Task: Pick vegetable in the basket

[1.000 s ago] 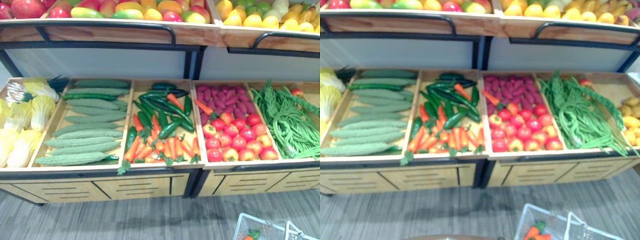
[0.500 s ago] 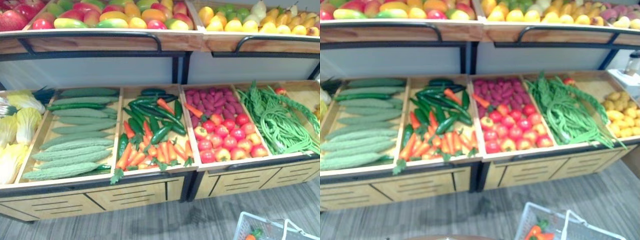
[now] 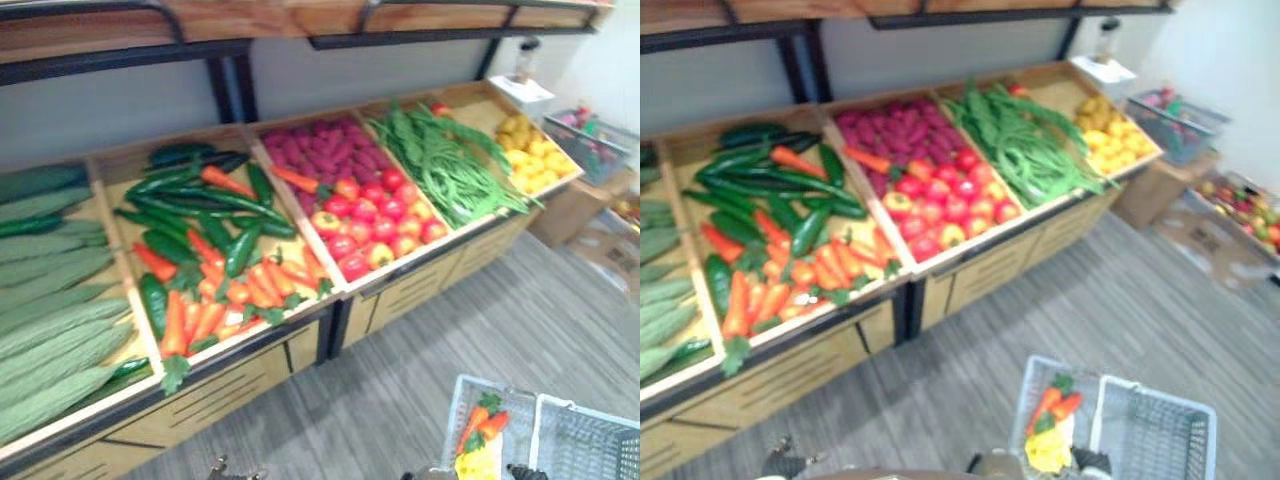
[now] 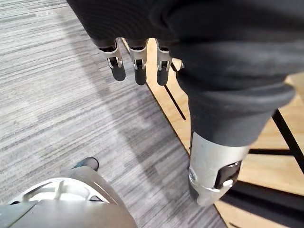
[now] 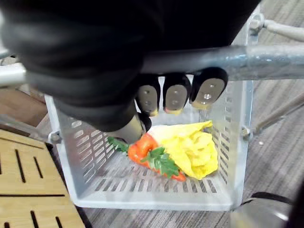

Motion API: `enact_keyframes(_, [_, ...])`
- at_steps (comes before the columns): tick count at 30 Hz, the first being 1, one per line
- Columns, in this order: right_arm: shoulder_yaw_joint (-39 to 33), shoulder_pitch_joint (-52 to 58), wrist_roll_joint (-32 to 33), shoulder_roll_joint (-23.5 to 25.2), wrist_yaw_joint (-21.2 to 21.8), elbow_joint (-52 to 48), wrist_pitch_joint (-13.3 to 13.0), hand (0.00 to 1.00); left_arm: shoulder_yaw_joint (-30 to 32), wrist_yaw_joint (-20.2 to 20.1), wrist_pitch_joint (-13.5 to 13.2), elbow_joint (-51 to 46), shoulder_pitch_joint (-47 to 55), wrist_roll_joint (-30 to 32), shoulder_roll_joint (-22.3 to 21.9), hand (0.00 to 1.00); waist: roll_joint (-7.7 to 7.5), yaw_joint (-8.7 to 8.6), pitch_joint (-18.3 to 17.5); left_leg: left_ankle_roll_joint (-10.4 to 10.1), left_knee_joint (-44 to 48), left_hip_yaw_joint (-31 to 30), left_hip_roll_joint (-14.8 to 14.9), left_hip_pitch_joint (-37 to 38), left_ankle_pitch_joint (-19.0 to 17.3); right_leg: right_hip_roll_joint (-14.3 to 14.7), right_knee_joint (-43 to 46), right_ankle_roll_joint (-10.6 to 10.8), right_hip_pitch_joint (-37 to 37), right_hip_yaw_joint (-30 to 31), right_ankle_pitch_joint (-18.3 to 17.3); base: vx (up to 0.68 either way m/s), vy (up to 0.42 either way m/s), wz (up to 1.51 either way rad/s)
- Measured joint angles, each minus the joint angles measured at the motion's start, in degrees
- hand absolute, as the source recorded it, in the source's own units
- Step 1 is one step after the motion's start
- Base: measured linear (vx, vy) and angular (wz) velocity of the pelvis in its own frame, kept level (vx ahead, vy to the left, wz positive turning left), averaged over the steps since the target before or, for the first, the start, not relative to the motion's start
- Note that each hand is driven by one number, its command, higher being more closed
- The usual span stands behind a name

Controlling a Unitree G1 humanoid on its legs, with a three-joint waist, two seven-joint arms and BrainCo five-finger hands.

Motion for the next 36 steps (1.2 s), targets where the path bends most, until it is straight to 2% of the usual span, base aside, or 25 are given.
enact_keyframes(1, [-0.1, -0.9, 0.0, 0.0, 0.0, 0.0, 0.0, 1.0, 0.9, -0.1, 0.1, 0.0, 0.0, 0.0, 0.0, 0.0, -0.82, 0.26, 0.2, 0.0, 1.4, 3.5, 0.3, 0.2, 0.0, -0.3, -2.2, 0.3, -0.3, -2.0, -0.5, -0.06, -0.118, -1.55])
enact_keyframes(2, [-0.3, -1.2, 0.0, -0.1, 0.0, -0.2, -0.1, 1.0, 1.4, -0.3, 0.2, 0.1, 0.0, 0.0, -0.2, 0.0, -0.31, 0.23, 0.5, -0.2, 1.5, 4.8, 0.7, 0.5, 0.1, 0.5, -3.9, 0.3, -0.2, -2.8, -0.5, -0.07, -0.134, -1.6])
enact_keyframes(4, [-1.4, -1.2, 0.0, -0.1, 0.0, -0.1, 0.0, 1.0, 2.0, -0.9, 0.2, 0.0, 0.0, 0.0, -1.3, 0.0, 1.16, 0.05, 0.5, -1.3, -0.2, 8.3, 1.9, 1.0, 1.3, 5.0, -14.8, 0.4, 1.7, -2.0, -0.8, -0.08, -0.215, -1.39])
enact_keyframes(5, [-1.2, -1.5, 0.0, 0.0, 0.0, 0.0, 0.0, 1.0, 1.7, -1.0, 0.1, 0.0, -0.4, 0.0, -1.9, 0.0, 1.05, -0.16, 0.6, -1.3, 0.6, 10.1, 2.4, 0.8, 1.3, 5.1, -15.9, 0.4, 1.4, -2.0, -2.8, -0.05, -0.219, -0.95])
enact_keyframes(6, [-1.1, -1.5, 0.1, 0.3, 0.0, -0.1, 0.0, 1.0, 1.3, -1.0, 0.0, 0.0, -0.7, 0.0, -1.9, 0.0, 0.38, -0.31, 0.9, -1.3, 1.5, 11.6, 2.4, 0.8, 1.2, 4.0, -15.8, 0.8, 1.1, -2.0, -4.4, -0.04, -0.25, -0.88])
enact_keyframes(7, [-0.4, -1.6, 0.5, 0.7, -0.1, -0.1, 0.0, 1.0, 0.8, -0.9, -0.1, -0.1, -1.4, 0.0, -1.3, 0.0, -0.78, -0.22, 0.9, -1.5, 4.3, 14.0, 2.9, 0.9, 0.6, 3.8, -18.1, 2.7, 0.8, -1.1, -6.2, -0.02, -0.209, -1.05])
enact_keyframes(8, [1.4, -1.8, 0.5, 0.2, -0.1, -0.1, 0.1, 1.0, 0.8, -0.9, -0.2, 0.1, -2.3, 0.0, -2.2, 0.0, 0.5, -0.22, 1.6, -2.1, 7.6, 14.6, 5.8, 0.8, -0.4, 7.0, -21.7, 2.5, 1.7, 0.8, -5.0, -0.04, -0.311, -1.05])
enact_keyframes(9, [2.4, -1.8, 0.4, 0.2, -0.1, -0.1, 0.1, 1.0, 0.8, -0.9, -0.3, 0.2, -2.4, 0.1, -2.5, 0.0, 1.01, -0.25, 1.5, -2.1, 9.1, 14.6, 7.4, 0.8, -0.4, 8.6, -23.6, 1.7, 2.4, 1.6, -4.1, -0.05, -0.247, -1.01])
enact_keyframes(11, [4.7, -0.9, 0.2, 1.0, 0.0, -0.2, 0.0, 1.0, 0.2, -0.9, -0.4, 0.4, -2.4, 0.3, -2.8, 0.0, 1.92, -0.26, 1.4, -2.1, 16.0, 14.0, 13.0, 2.1, 0.0, 12.7, -27.9, -0.1, 5.2, 4.9, -2.2, -0.06, -0.202, -0.86])
enact_keyframes(14, [5.8, 0.5, 0.0, 1.2, 0.0, -0.7, -0.3, 1.0, 0.3, -0.8, -0.5, 0.5, -2.3, 1.6, -2.7, 0.0, 2.2, -0.28, 1.6, -2.9, 23.7, 9.2, 16.9, 2.8, 3.2, 14.6, -29.3, -0.8, 7.7, 9.1, -1.8, -0.03, -0.102, -0.83])
enact_keyframes(15, [6.8, 0.5, 0.0, 1.0, 0.0, -1.1, -0.4, 1.0, 0.5, -0.7, -0.8, 0.5, -1.9, 1.8, -2.6, 0.0, 1.46, -0.01, 2.1, -3.4, 27.1, 0.4, 16.3, 0.1, 4.5, 14.6, -29.5, -1.2, 8.3, 12.6, -1.5, -0.04, -0.034, -1.27])
enact_keyframes(16, [7.2, 0.3, 0.0, 0.6, 0.0, -1.9, -0.5, 1.0, 0.3, -0.6, -0.8, 0.5, -1.3, 1.8, -2.8, 0.0, 1.64, 0.24, 2.3, -4.7, 27.2, -11.6, 12.0, -2.6, 2.6, 13.8, -29.1, -1.0, 8.0, 16.1, -1.3, -0.04, 0.01, -1.43])
enact_keyframes(17, [7.2, 0.3, 0.0, 0.4, 0.0, -2.3, -0.5, 1.0, 0.2, -0.6, -0.8, 0.4, -0.8, 1.8, -3.2, 0.0, 1.69, 0.33, 2.3, -5.5, 26.0, -17.3, 8.8, -3.4, 1.8, 13.5, -29.0, -0.8, 7.7, 18.3, -1.1, -0.03, 0.123, -1.68])
enact_keyframes(18, [7.3, 0.2, 0.0, 0.2, 0.1, -2.3, -1.0, 1.0, -0.1, -0.3, -1.0, 0.3, 0.3, 1.6, -4.0, 0.0, 1.73, 1.18, 2.4, -6.7, 22.1, -26.6, 3.2, -3.7, 0.2, 13.2, -29.4, -0.5, 7.6, 22.6, -0.5, -0.01, 0.128, -1.76])
enact_keyframes(19, [7.4, 0.5, 0.0, 0.2, 0.1, -2.3, -1.5, 1.0, -0.7, 0.4, -1.2, 0.2, 0.6, 1.7, -4.2, 0.0, 1.91, 1.67, 2.4, -7.7, 16.9, -33.6, -0.8, -3.7, -0.8, 13.2, -29.6, 0.0, 7.2, 25.8, 0.0, -0.01, 0.132, -1.67])
enact_keyframes(20, [7.4, 0.4, 0.0, 0.2, 0.1, -2.4, -1.6, 1.0, -1.0, 0.5, -1.2, 0.3, 0.6, 1.7, -4.1, 0.0, 2.02, 1.65, 2.4, -7.8, 13.7, -36.8, -2.3, -3.7, -0.8, 13.3, -29.6, 0.3, 6.7, 27.1, 0.0, -0.03, 0.171, -1.37])
enact_keyframes(22, [7.4, 0.7, 0.1, -0.8, 0.1, -2.5, -1.9, 1.0, -2.0, 0.7, -1.6, 0.2, 0.4, 1.8, -4.4, 0.0, 3.49, 1.53, 2.7, -7.8, 1.2, -47.7, -6.0, -3.7, -0.4, 14.6, -30.0, 1.2, 5.3, 31.5, 0.3, -0.03, 0.255, -1.13])
enact_keyframes(24, [7.3, 0.6, 0.1, -0.4, 0.1, -2.9, -2.0, 1.0, -2.2, 0.8, -1.6, 0.3, 0.5, 1.9, -3.9, 0.0, 3.68, 1.52, 2.4, -7.5, -1.4, -47.9, -7.4, -3.2, 1.8, 14.2, -30.6, 2.2, 4.5, 34.7, 1.0, 0.06, 0.237, -0.86])
enact_keyframes(25, [7.3, 1.1, 0.2, 0.1, 0.1, -3.0, -2.0, 1.0, -2.5, 1.1, -1.7, 0.3, -0.1, 2.1, -3.7, 0.0, 3.25, 1.35, 2.6, -7.2, -2.0, -46.7, -8.1, -3.2, 1.7, 13.3, -31.5, 3.5, 4.6, 35.4, 1.8, 0.14, 0.295, -0.64])
enact_keyframes(26, [7.3, 1.4, 0.2, 0.1, 0.2, -3.0, -2.0, 1.0, -2.5, 1.4, -1.7, 0.3, -0.8, 2.3, -3.5, 0.0, 2.05, 1.54, 2.6, -6.5, -2.2, -44.5, -8.7, -3.0, 1.4, 12.3, -32.1, 4.4, 4.5, 36.6, 2.8, 0.12, 0.231, -0.44])
enact_keyframes(27, [7.3, 1.5, 0.1, 0.1, 0.2, -3.1, -2.0, 1.0, -2.5, 1.4, -1.7, 0.3, -0.8, 2.4, -3.0, 0.0, 2.14, 1.72, 2.7, -5.8, -2.5, -43.6, -9.4, -3.0, 1.4, 11.6, -32.6, 4.8, 4.3, 37.4, 3.1, 0.14, 0.277, -0.44])
enact_keyframes(28, [7.4, 1.8, 0.2, 0.1, 0.1, -3.6, -2.0, 1.0, -2.6, 1.4, -1.7, 0.2, -0.9, 2.9, -2.8, 0.0, 1.44, 1.54, 2.3, -4.6, -3.0, -42.4, -10.2, -2.7, 1.6, 10.7, -32.9, 5.3, 4.0, 37.9, 3.4, 0.1, 0.18, -0.3])
enact_keyframes(32, [7.2, 2.4, 0.1, 0.4, 0.2, -4.6, -2.0, 1.0, -3.7, 1.2, -1.7, 0.3, -0.9, 4.6, -2.6, 0.0, 1.17, 1.67, 2.2, -3.9, -5.5, -38.7, -11.8, -0.3, 1.4, 9.4, -33.1, 6.0, 3.5, 39.7, 3.6, 0.17, 0.153, -0.38])
enact_keyframes(34, [6.8, 2.4, 0.1, 0.8, 0.2, -4.7, -2.0, 1.0, -3.8, 1.2, -1.7, 0.3, -0.9, 4.6, -2.7, 0.0, 1.09, 1.82, 2.3, -3.6, -5.6, -37.3, -11.5, 0.6, 1.2, 9.6, -31.7, 6.0, 3.1, 39.8, 3.6, 0.11, 0.057, -0.48])
enact_keyframes(36, [6.6, 2.4, 0.1, 1.9, 0.2, -5.1, -2.5, 1.0, -4.2, 1.0, -1.7, 0.4, -1.5, 4.5, -2.6, 0.0, 1.06, 3.01, 2.6, -3.6, -5.5, -34.1, -10.1, 2.5, 1.2, 10.9, -26.0, 5.9, 0.7, 39.4, 3.5, 0.08, 0.034, -0.67])
